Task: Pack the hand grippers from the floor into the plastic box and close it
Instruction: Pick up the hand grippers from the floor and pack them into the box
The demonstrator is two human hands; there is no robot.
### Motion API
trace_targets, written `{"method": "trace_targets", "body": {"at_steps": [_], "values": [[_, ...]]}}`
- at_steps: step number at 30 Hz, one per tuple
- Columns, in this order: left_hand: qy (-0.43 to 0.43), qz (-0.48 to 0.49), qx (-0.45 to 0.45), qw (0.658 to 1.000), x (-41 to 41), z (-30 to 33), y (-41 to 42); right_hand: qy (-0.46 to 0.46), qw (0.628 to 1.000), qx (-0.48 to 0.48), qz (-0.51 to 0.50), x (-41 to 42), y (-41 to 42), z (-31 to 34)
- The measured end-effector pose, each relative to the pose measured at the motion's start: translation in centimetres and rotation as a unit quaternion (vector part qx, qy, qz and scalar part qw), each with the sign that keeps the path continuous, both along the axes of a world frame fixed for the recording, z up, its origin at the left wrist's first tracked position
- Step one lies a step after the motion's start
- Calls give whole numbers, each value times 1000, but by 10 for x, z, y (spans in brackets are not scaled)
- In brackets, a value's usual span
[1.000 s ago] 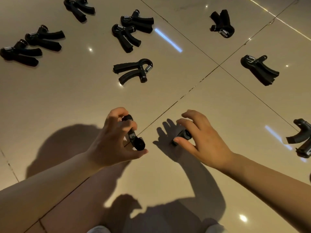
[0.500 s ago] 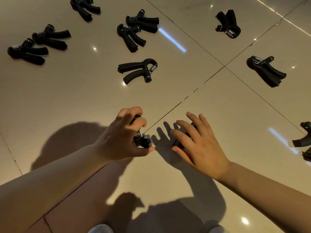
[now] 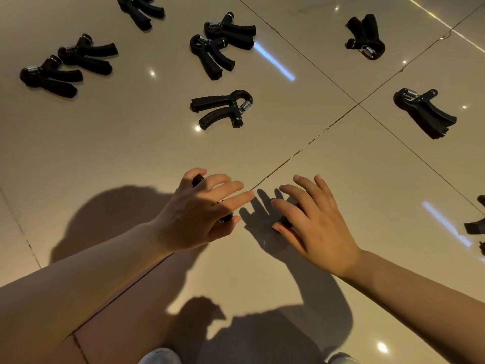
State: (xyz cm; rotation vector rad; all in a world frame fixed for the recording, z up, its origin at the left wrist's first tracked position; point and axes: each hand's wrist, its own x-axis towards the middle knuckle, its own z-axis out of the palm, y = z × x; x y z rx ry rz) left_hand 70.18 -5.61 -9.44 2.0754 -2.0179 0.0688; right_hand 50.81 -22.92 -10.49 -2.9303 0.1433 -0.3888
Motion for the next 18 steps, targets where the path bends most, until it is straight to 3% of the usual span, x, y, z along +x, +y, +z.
{"method": "trace_targets", "body": {"at_steps": [9, 15, 18], "values": [[-9, -47, 5, 999, -13, -1, -1, -3, 999, -2, 52, 0, 3, 0], [-36, -13, 4, 999, -18, -3, 1, 34, 998, 54, -10, -3, -10, 9], [-6, 11, -29, 999, -22, 0, -1, 39, 989, 129, -64, -6, -12, 18]]}}
